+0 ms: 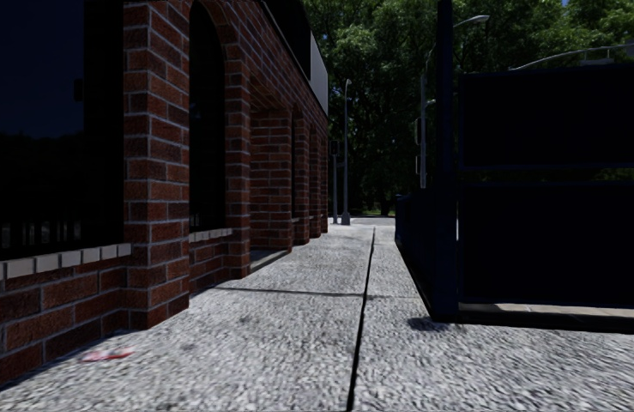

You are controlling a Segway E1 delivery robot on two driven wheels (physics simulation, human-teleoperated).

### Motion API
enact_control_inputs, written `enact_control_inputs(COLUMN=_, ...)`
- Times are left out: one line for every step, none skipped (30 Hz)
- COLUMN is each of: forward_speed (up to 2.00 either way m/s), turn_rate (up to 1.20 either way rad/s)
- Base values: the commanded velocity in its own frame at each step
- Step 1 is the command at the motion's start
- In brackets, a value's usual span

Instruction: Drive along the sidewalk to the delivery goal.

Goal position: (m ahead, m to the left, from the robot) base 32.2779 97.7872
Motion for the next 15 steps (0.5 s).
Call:
enact_control_inputs(forward_speed=2.0, turn_rate=0.0)
enact_control_inputs(forward_speed=2.0, turn_rate=0.0)
enact_control_inputs(forward_speed=2.0, turn_rate=0.0)
enact_control_inputs(forward_speed=2.0, turn_rate=0.0)
enact_control_inputs(forward_speed=2.0, turn_rate=0.0)
enact_control_inputs(forward_speed=2.0, turn_rate=0.0)
enact_control_inputs(forward_speed=2.0, turn_rate=0.0)
enact_control_inputs(forward_speed=2.0, turn_rate=0.0)
enact_control_inputs(forward_speed=2.0, turn_rate=0.0)
enact_control_inputs(forward_speed=2.0, turn_rate=0.0)
enact_control_inputs(forward_speed=2.0, turn_rate=0.0)
enact_control_inputs(forward_speed=2.0, turn_rate=0.0)
enact_control_inputs(forward_speed=2.0, turn_rate=0.0)
enact_control_inputs(forward_speed=2.0, turn_rate=0.0)
enact_control_inputs(forward_speed=2.0, turn_rate=0.0)
